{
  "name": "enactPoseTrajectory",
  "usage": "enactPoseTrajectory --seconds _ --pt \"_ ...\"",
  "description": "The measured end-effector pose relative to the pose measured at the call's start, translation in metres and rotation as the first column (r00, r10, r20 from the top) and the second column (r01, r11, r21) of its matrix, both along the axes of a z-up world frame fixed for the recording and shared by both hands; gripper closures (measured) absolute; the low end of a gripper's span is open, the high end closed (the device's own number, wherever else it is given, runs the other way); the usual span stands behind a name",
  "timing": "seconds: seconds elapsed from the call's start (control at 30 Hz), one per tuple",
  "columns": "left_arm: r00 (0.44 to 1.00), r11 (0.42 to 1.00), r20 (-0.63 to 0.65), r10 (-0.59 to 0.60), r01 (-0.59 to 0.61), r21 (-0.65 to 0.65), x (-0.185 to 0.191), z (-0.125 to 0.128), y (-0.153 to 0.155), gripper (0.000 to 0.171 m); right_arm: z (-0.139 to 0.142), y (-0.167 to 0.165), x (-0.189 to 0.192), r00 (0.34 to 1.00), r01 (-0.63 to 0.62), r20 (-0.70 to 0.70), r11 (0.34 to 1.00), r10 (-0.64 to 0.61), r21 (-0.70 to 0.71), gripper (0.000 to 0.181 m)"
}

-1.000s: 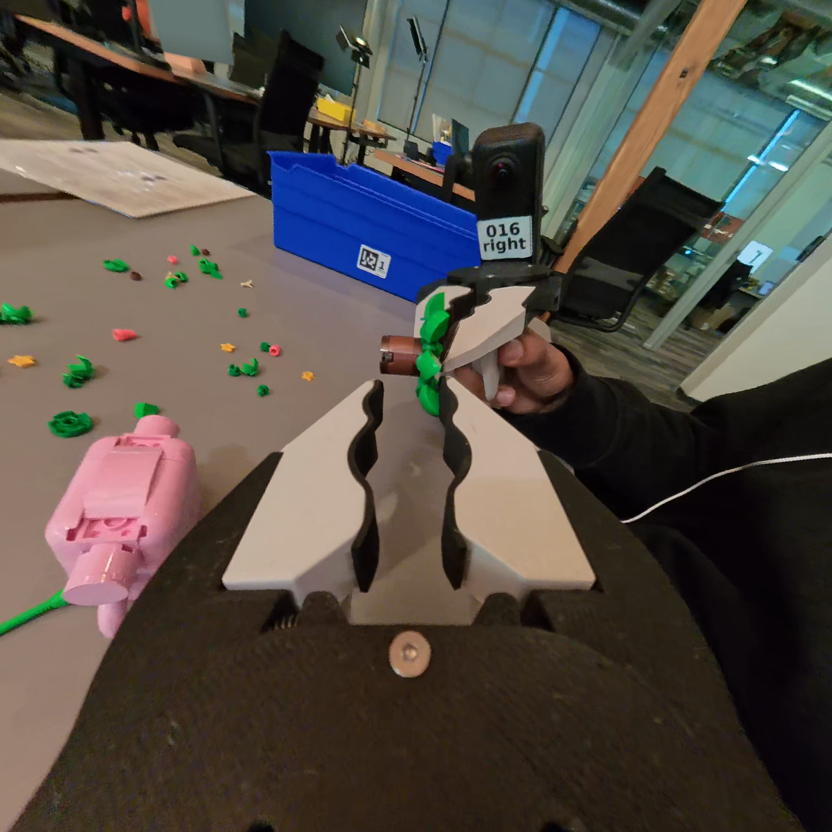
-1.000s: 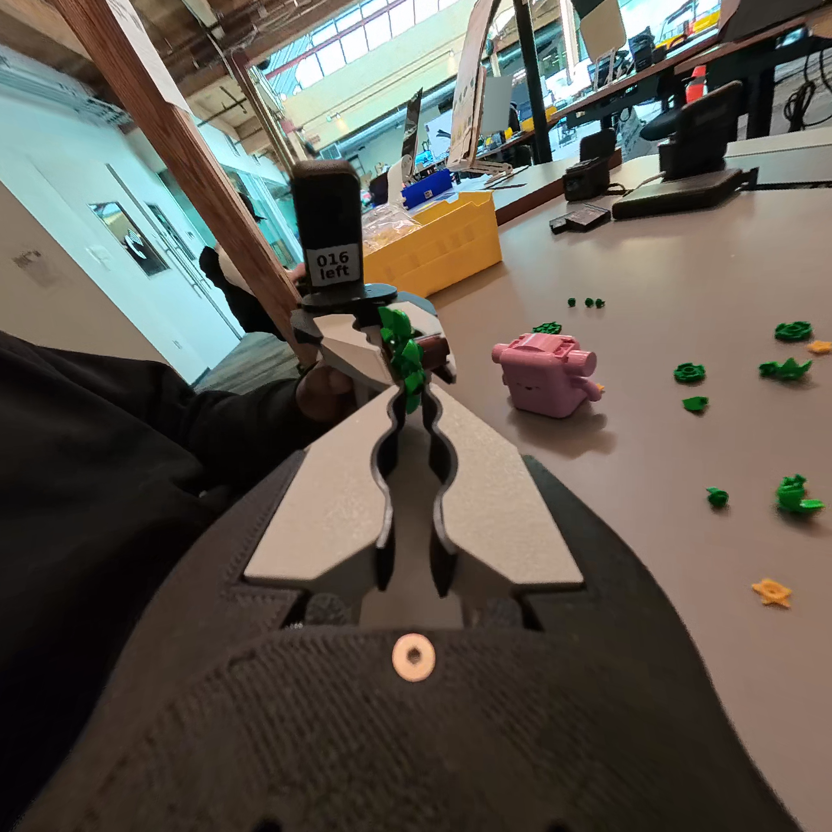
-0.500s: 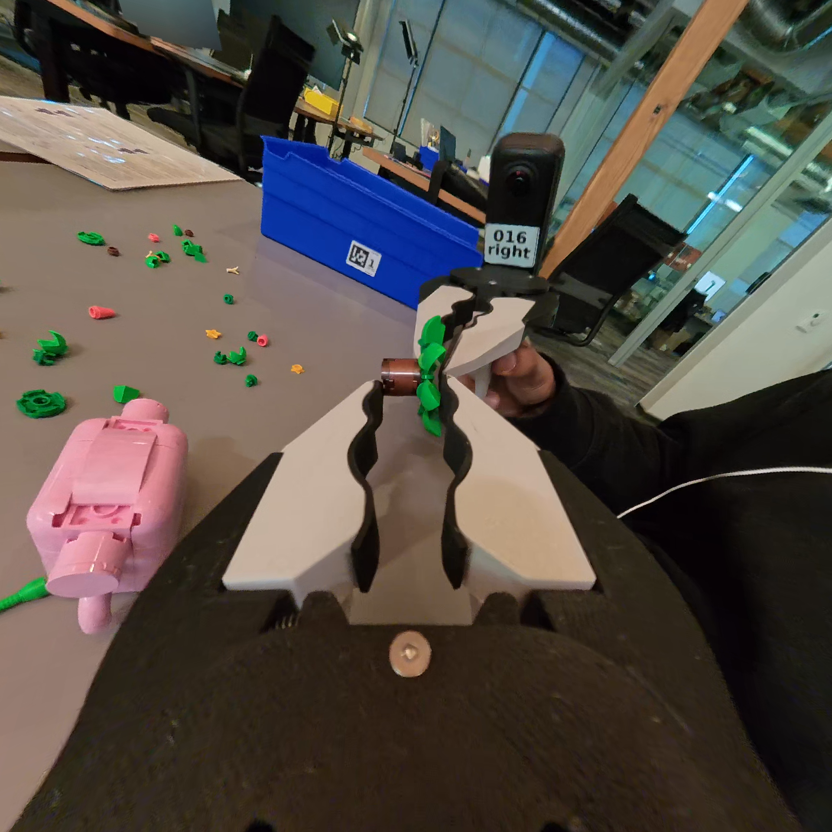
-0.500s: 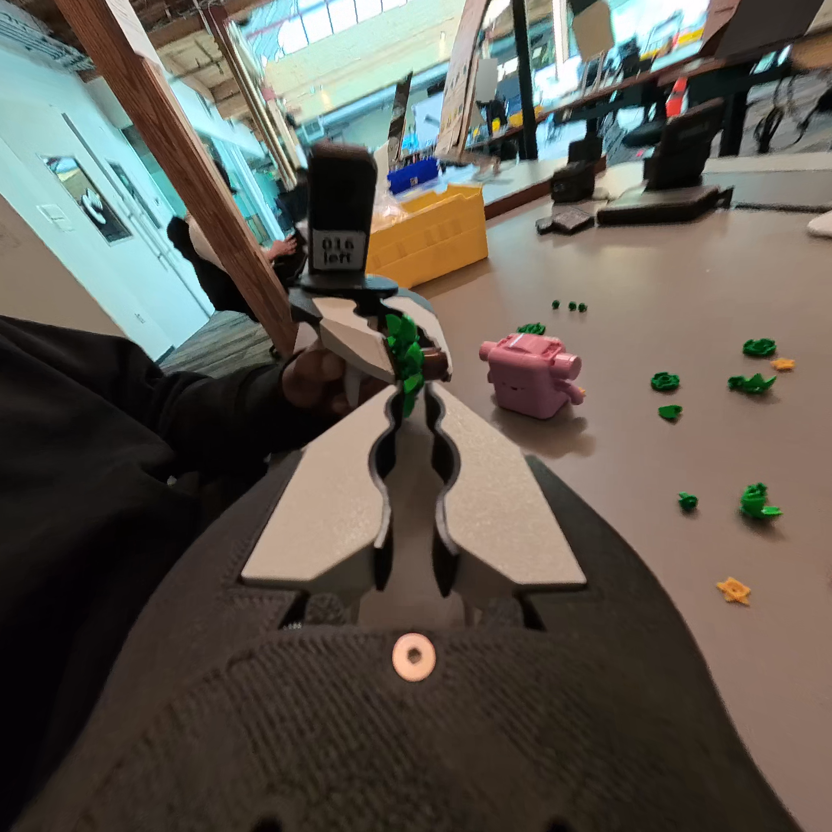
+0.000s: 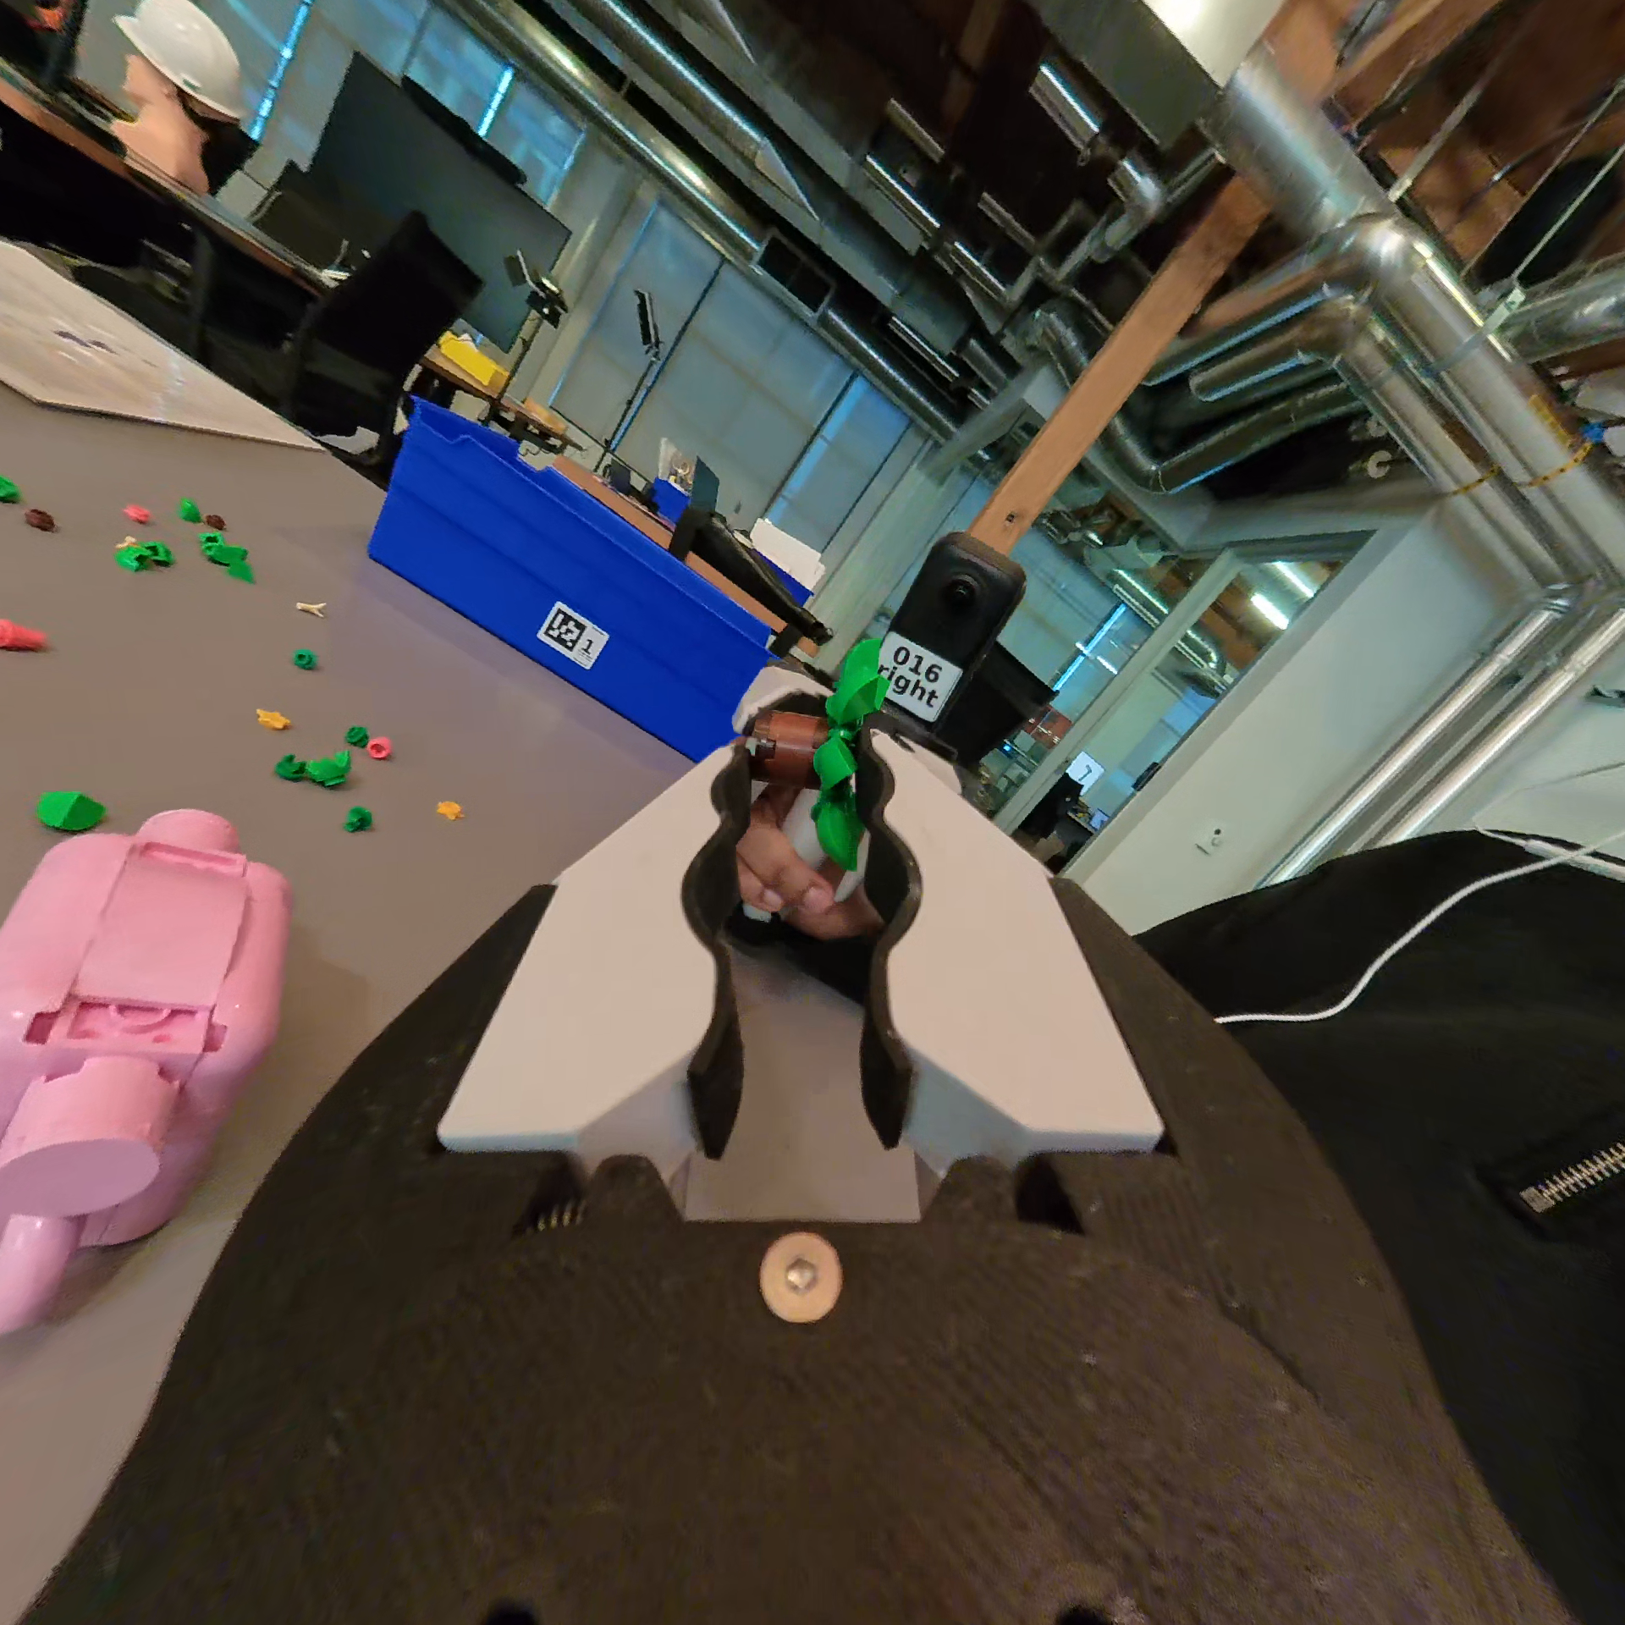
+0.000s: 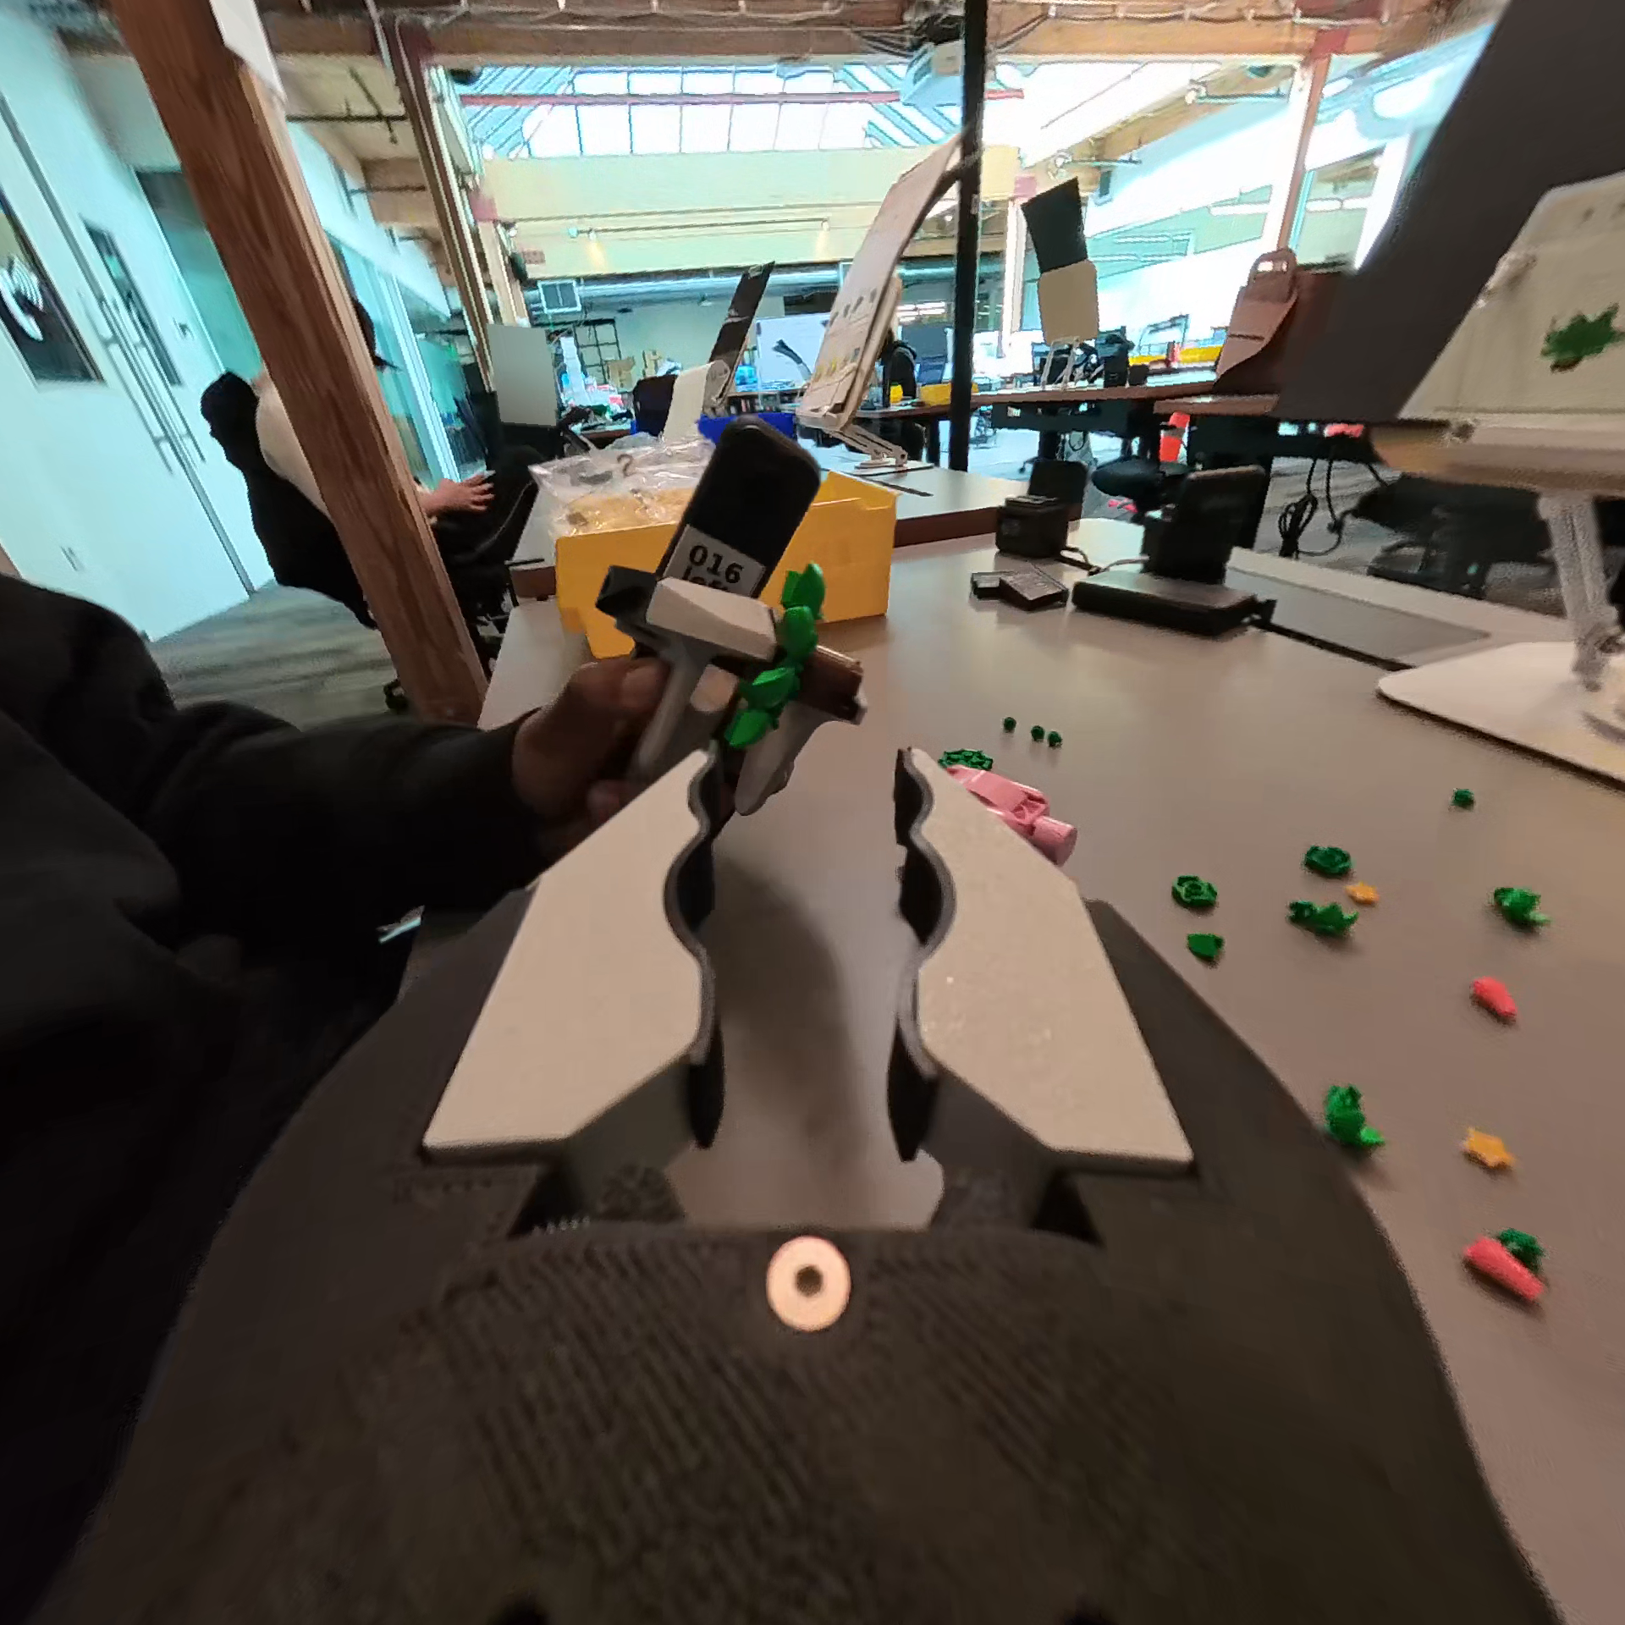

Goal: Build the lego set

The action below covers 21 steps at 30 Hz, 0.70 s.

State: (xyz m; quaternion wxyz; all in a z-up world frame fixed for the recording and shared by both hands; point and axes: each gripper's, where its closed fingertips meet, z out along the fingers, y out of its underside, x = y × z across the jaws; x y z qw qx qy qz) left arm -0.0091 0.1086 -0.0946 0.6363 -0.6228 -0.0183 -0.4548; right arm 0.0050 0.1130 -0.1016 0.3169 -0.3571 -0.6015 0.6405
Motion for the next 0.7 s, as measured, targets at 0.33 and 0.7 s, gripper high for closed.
enactPoseTrajectory --seconds 0.33,0.7 --pt "0.999 1.000 -0.033 -0.002 0.001 -0.013 0.003 -0.003 0.001 0.152 0.008 -0.005 0.004 0.998 -0.033 -0.044 0.999 0.032 -0.022 0.147" --pt "0.911 0.994 -0.403 0.094 -0.105 -0.007 0.021 -0.018 0.008 0.152 0.006 -0.005 0.006 0.998 -0.062 -0.021 0.997 0.061 -0.050 0.155"
